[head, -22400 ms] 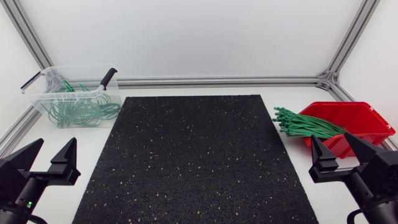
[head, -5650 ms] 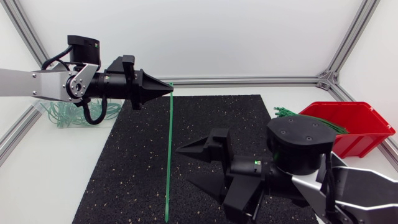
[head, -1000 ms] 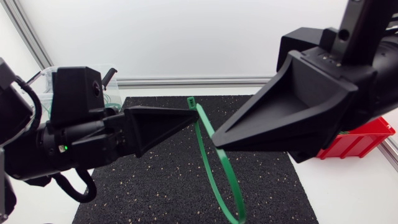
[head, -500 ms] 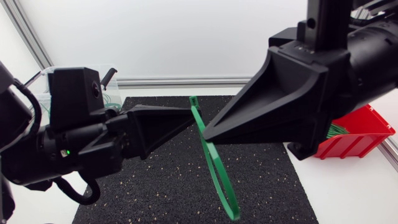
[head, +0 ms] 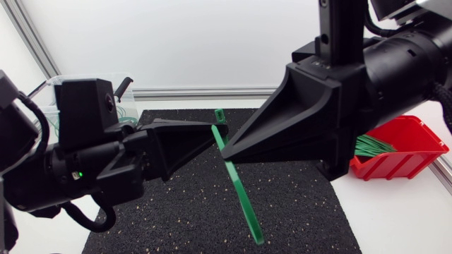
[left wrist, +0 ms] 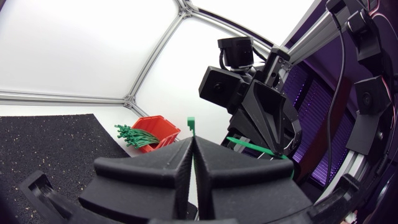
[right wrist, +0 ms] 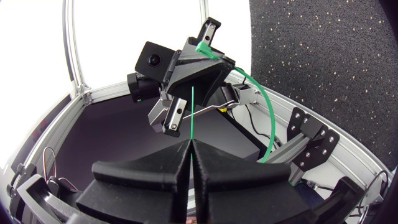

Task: Take a green cable tie from the red box, thread the tail through the head to close it, then place it in the transparent bin on the left.

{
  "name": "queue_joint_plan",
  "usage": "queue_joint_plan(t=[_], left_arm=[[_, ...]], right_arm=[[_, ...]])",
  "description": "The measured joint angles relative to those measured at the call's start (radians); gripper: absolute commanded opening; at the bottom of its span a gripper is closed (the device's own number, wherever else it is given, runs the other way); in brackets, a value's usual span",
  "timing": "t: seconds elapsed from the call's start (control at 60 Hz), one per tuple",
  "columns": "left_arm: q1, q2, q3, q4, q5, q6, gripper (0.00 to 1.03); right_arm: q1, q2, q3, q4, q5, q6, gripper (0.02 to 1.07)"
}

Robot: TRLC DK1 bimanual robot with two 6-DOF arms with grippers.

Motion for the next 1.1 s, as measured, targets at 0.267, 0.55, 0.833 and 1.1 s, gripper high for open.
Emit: queue_joint_plan(t=[0.267,0.55,0.833,1.1], left_arm=[[-0.019,-0.020,0.000,-0.002,-0.019,0.001,0.04],[-0.019,-0.049,-0.015,-0.014,-0.019,0.001,0.04],[-0.020,-0.058,-0.019,-0.026,-0.019,0.000,0.04],[-0.030,-0.058,-0.019,-0.027,-0.022,0.000,0.04]], right_arm=[[0.000,0.000,0.000,0.000,0.000,0.000,0.08],[-0.008,-0.010,0.000,0.001,0.000,0.000,0.08],[-0.008,-0.015,0.000,0.004,0.000,0.000,0.08],[-0.008,-0.015,0.000,0.004,0.000,0.000,0.08]])
